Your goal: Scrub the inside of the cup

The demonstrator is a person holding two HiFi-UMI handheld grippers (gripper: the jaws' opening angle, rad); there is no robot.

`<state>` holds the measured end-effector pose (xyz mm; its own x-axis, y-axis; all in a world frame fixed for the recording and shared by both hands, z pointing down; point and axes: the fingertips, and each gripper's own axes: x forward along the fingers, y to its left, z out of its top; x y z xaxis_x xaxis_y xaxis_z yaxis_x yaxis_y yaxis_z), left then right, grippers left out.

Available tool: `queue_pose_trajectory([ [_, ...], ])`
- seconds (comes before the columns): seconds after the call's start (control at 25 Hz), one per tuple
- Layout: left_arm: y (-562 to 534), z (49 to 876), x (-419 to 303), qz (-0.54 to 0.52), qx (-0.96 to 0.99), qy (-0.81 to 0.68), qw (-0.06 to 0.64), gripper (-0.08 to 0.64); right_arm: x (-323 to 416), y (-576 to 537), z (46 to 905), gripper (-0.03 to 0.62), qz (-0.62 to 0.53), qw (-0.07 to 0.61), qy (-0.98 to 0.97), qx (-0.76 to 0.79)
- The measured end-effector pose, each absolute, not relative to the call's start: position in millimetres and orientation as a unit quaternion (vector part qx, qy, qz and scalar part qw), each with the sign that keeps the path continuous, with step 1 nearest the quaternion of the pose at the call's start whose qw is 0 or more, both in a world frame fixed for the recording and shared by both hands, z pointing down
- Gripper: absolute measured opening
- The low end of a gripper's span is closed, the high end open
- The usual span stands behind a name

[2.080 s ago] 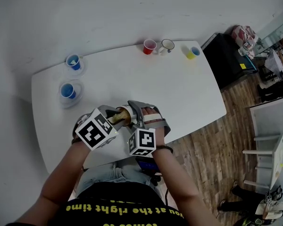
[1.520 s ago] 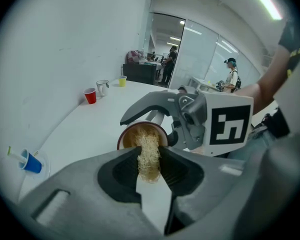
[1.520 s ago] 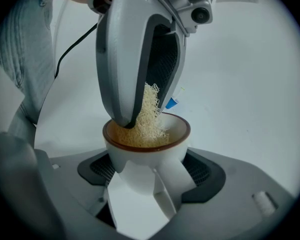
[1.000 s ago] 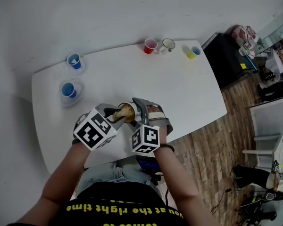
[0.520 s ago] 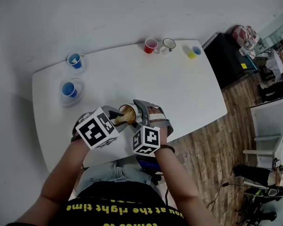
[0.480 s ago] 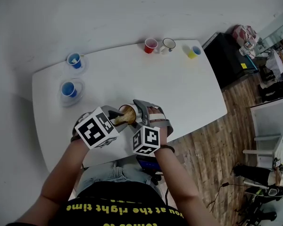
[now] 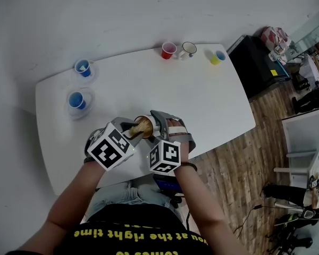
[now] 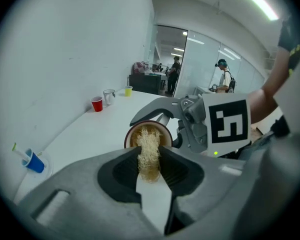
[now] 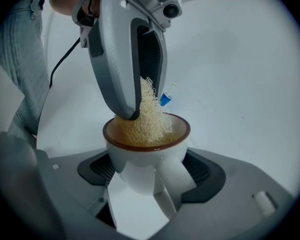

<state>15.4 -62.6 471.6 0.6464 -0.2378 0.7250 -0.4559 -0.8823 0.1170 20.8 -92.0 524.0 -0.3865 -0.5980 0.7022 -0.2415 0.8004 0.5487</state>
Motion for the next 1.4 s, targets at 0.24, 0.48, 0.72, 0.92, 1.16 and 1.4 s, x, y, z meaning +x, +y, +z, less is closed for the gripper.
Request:
queue_pose_trajectory([
  [0.24, -52, 473, 17, 0.406, 0.892, -0.152, 0.130, 0.100, 21, -90, 528, 0.394, -0.186, 0.499, -0.808, 0.254],
  [0.48, -49, 462, 19, 0.378, 0.903, -0.144, 0.147, 0.100, 22, -91, 528, 0.394, -0.176, 0.495, -0.811, 0.257],
  [0.72, -63, 461, 6, 0.366, 0.899, -0.191, 0.145, 0.101, 22, -94, 523, 0.394, -0.174, 0.489, -0.812, 0.266],
  [0.92, -62, 466, 6, 0.384, 0.895, -0.186, 0.134, 0.100, 22, -97, 526, 0.394, -0.184, 0.498, -0.806, 0.260],
  [1.16, -47, 473, 7, 0.375, 0.894, -0.142, 0.201, 0.100, 22, -94, 532, 0.394, -0.179, 0.501, -0.807, 0.256],
  [1.4, -54, 463, 9, 0.344, 0.902, -0.161, 0.204, 0.100, 22, -93, 532, 0.394, -0.176, 0.497, -0.809, 0.258],
])
